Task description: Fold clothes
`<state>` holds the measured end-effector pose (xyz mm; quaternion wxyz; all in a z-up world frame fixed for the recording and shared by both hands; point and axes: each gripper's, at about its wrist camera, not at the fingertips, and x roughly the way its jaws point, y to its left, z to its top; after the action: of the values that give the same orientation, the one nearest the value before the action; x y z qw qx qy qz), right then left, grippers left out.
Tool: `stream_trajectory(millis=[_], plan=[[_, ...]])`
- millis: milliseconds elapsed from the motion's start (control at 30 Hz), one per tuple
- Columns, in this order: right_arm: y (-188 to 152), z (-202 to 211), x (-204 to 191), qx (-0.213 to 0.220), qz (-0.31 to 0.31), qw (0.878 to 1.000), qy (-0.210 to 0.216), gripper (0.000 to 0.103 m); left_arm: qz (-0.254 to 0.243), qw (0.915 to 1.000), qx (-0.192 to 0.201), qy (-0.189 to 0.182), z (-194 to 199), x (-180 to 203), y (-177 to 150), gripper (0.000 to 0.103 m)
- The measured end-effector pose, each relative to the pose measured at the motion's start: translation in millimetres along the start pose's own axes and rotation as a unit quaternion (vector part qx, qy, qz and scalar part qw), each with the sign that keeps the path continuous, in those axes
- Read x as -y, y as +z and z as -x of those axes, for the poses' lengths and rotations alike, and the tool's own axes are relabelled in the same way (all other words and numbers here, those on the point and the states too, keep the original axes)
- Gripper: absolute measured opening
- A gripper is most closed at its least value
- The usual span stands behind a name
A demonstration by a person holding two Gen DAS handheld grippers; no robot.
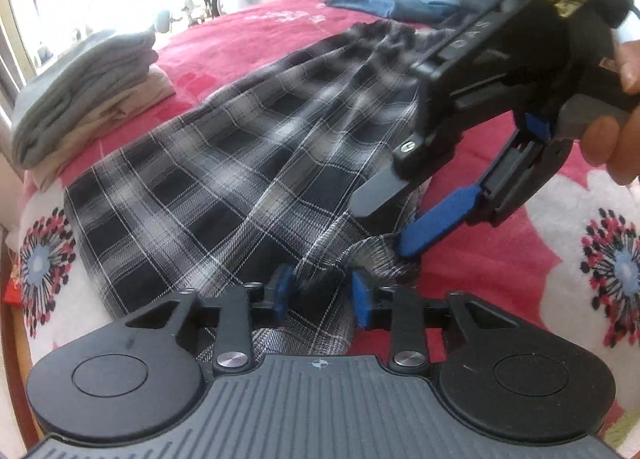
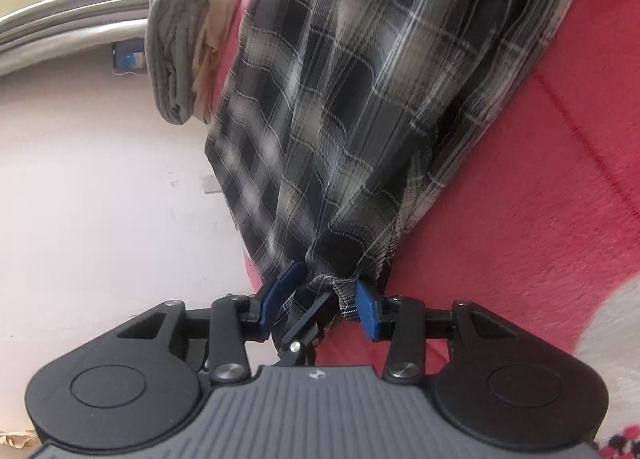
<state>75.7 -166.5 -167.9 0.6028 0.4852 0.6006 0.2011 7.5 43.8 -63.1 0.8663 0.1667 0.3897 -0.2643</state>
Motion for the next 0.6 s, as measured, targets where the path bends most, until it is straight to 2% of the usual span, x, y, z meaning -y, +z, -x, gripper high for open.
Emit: stream_trajectory(millis=[100, 367, 467, 533, 600], plan=[[1, -8, -4, -0.003, -0.003, 1.0, -0.005, 0.047, -0.012, 0.9996, 0.017, 0.018, 6, 7, -1, 0.009], [1, -16, -5, 0.015, -0.014, 1.0, 0.01, 0.046, -0.017, 0.9988, 0.041, 0.021, 30, 12, -5, 0.007], [-3, -15, -2, 0.039, -0.019, 0.998, 0.044, 0.037, -0.009, 0.999, 0.042, 0.014, 32, 8, -7, 0.007], [-6, -14, 3, 0.058, -0.023, 0.996, 0.067, 0.02, -0.001, 0.9993, 0.038, 0.008, 35, 7, -10, 0.007], [-10, -13, 8, 0.075, -0.021, 0.993, 0.083, 0.013, 0.015, 0.9994, 0.028, 0.009, 36, 2, -8, 0.01]])
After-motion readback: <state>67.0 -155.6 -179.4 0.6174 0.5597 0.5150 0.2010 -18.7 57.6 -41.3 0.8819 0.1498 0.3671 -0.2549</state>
